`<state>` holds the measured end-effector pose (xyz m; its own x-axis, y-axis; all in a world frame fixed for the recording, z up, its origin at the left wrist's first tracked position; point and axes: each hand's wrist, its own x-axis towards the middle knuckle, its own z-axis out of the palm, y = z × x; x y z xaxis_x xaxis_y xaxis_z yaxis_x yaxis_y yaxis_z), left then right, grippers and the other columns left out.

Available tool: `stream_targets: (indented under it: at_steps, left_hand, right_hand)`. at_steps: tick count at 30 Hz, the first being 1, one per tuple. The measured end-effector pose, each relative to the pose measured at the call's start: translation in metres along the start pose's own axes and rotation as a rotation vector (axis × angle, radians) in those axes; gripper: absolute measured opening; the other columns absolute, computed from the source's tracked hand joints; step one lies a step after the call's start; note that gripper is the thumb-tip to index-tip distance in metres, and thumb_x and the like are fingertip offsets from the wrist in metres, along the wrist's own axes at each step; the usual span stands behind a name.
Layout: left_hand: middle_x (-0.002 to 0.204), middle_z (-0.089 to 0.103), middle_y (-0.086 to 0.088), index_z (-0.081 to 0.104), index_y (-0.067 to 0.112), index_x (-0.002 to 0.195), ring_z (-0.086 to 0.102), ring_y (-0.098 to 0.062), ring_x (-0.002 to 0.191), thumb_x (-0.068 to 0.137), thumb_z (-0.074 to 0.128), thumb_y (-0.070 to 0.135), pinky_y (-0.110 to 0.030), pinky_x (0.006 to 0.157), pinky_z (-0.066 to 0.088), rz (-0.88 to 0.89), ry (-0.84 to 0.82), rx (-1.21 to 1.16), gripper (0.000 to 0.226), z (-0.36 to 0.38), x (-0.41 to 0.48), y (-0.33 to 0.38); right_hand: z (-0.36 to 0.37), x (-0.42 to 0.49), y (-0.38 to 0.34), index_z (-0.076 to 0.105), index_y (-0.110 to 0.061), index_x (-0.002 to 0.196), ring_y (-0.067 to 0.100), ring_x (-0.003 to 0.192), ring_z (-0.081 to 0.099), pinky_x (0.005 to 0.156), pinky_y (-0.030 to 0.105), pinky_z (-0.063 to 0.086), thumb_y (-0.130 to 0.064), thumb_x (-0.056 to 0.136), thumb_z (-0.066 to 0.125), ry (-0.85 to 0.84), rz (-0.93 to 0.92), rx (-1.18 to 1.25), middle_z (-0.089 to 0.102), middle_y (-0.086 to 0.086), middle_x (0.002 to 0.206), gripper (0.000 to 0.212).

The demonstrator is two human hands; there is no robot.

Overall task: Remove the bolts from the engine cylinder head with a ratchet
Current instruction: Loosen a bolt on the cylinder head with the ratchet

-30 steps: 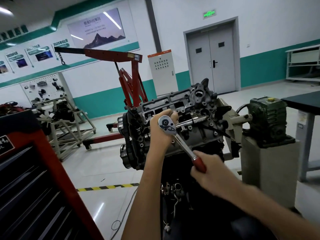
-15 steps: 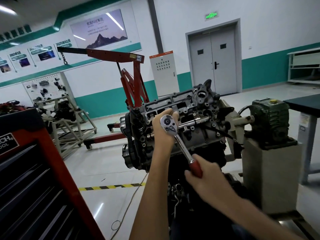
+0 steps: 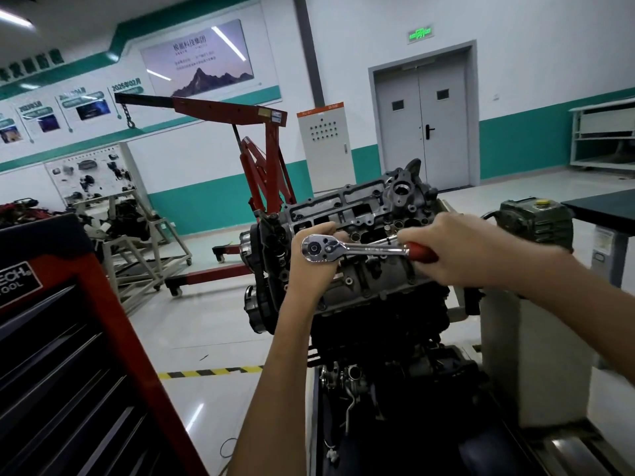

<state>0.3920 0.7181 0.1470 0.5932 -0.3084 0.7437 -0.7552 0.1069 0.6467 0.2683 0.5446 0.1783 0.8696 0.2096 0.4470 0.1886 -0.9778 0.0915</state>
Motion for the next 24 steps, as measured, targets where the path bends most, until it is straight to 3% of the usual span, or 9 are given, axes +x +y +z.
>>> stream_targets:
  at_steps: [3,7,10,16,17,18,19,21,24]
  left_hand:
    - [0.053,0.036,0.003,0.043,-0.003,0.055,0.030,-0.005,0.049,0.089,0.057,-0.006,-0.020,0.049,0.026,0.000,0.092,-0.002,0.037,0.006,-0.001,-0.005]
    - [0.044,0.030,0.012,0.033,0.021,0.052,0.029,-0.001,0.042,0.089,0.054,-0.009,-0.012,0.049,0.024,0.006,0.152,0.058,0.052,0.020,0.001,0.003]
    - [0.048,0.030,0.014,0.033,0.024,0.054,0.032,0.001,0.042,0.089,0.055,-0.008,-0.008,0.049,0.025,0.022,0.154,0.060,0.052,0.023,0.001,0.004]
    - [0.054,0.044,-0.005,0.049,0.014,0.059,0.048,-0.002,0.052,0.088,0.061,-0.007,-0.012,0.056,0.037,0.015,-0.047,0.121,0.037,0.004,0.005,0.006]
    - [0.076,0.035,0.004,0.055,0.010,0.065,0.054,-0.012,0.057,0.086,0.062,-0.007,-0.015,0.060,0.038,0.007,-0.100,0.141,0.028,0.002,0.007,0.008]
    - [0.104,0.039,-0.029,0.058,0.008,0.068,0.055,-0.035,0.098,0.085,0.062,-0.007,-0.015,0.062,0.038,0.001,-0.137,0.163,0.024,0.002,0.009,0.010]
    - [0.079,0.034,0.003,0.056,0.014,0.068,0.033,-0.006,0.079,0.085,0.061,-0.009,-0.014,0.061,0.037,0.006,-0.156,0.187,0.029,0.003,0.010,0.011]
    - [0.060,0.043,0.002,0.046,0.025,0.062,0.037,-0.011,0.067,0.084,0.057,-0.008,-0.017,0.056,0.034,0.016,-0.116,0.211,0.041,0.008,0.010,0.011]
    - [0.048,0.034,0.013,0.037,0.024,0.050,0.032,-0.009,0.051,0.082,0.053,0.002,-0.027,0.051,0.027,0.005,0.005,0.156,0.042,0.016,0.005,0.007]
  right_hand:
    - [0.044,-0.026,-0.032,0.044,-0.027,0.080,0.009,0.049,0.054,0.046,0.019,0.045,-0.019,0.082,0.058,0.019,0.154,0.346,0.052,-0.006,0.060,0.016]
    - [0.101,-0.040,-0.104,0.048,-0.019,0.078,0.013,0.042,0.043,0.041,0.019,0.037,-0.017,0.081,0.062,0.218,0.389,0.909,0.048,0.004,0.059,0.014]
    - [0.114,-0.035,-0.127,0.042,-0.017,0.071,0.015,0.041,0.039,0.040,0.025,0.035,-0.011,0.082,0.059,0.243,0.378,1.079,0.043,0.009,0.057,0.021]
    - [0.045,-0.030,-0.025,0.051,-0.023,0.071,0.003,0.041,0.047,0.043,0.016,0.039,-0.002,0.081,0.058,-0.041,0.105,0.593,0.051,-0.006,0.055,0.024]
    - [0.028,-0.023,-0.006,0.053,-0.022,0.076,0.002,0.043,0.050,0.044,0.015,0.043,-0.006,0.083,0.057,-0.082,0.066,0.441,0.054,-0.006,0.057,0.018]
    - [0.013,-0.015,0.010,0.054,-0.021,0.079,0.001,0.044,0.051,0.045,0.016,0.044,-0.011,0.084,0.056,-0.072,0.038,0.264,0.054,-0.006,0.057,0.012]
    - [0.001,-0.008,0.021,0.054,-0.021,0.080,-0.001,0.045,0.050,0.044,0.015,0.042,-0.015,0.084,0.057,-0.019,0.012,0.104,0.052,-0.009,0.055,0.007]
    - [-0.004,-0.003,0.026,0.053,-0.023,0.081,-0.004,0.047,0.047,0.045,0.011,0.036,-0.019,0.082,0.058,0.060,0.002,-0.008,0.048,-0.012,0.053,0.007]
    - [0.029,-0.021,0.000,0.048,-0.026,0.078,-0.001,0.042,0.050,0.044,0.010,0.038,-0.011,0.082,0.059,0.029,0.118,0.282,0.050,-0.008,0.054,0.019]
